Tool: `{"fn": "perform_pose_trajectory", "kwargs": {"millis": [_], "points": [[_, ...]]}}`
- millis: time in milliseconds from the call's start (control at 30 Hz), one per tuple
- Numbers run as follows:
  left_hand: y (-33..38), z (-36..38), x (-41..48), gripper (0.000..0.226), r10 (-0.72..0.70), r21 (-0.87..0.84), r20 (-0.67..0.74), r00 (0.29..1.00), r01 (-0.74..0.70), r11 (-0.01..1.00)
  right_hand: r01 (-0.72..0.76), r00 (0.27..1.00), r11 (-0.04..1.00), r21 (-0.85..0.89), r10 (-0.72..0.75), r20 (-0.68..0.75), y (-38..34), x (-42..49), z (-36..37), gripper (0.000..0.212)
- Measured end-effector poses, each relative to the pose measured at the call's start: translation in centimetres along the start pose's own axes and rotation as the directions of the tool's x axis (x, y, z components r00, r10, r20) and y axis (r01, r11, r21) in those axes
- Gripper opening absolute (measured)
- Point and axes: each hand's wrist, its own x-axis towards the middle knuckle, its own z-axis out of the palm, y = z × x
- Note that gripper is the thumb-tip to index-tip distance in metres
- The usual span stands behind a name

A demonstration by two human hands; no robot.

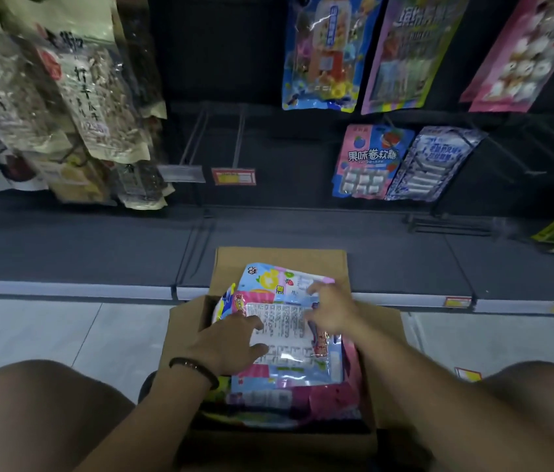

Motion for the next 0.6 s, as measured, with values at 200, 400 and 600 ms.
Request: {"fn": "perform_pose_trajectory", "kwargs": {"millis": [200, 400, 600], "points": [[-0.4, 0.0, 0.3, 0.056, 0.020, 0.013, 0.022, 1.000, -0.020, 1.000, -0.089, 0.993, 0.975, -0.203, 0.072, -0.088, 3.0, 2.1, -3.1, 0.057], [-0.7, -0.1, 0.0, 0.053, 0.013, 0.006, -0.008, 1.000, -0.013, 1.000, -0.086, 0.992, 0.972, -0.219, 0.063, -0.107, 3.5, 1.1, 2.0, 0.053], [-0.6, 0.2, 0.2, 0.043, 0.015, 0.003, -0.095, 0.995, -0.015, 1.000, -0.113, 0.991, 0.922, -0.371, 0.079, -0.107, 4.2, 0.3, 1.8, 0.041]]}}
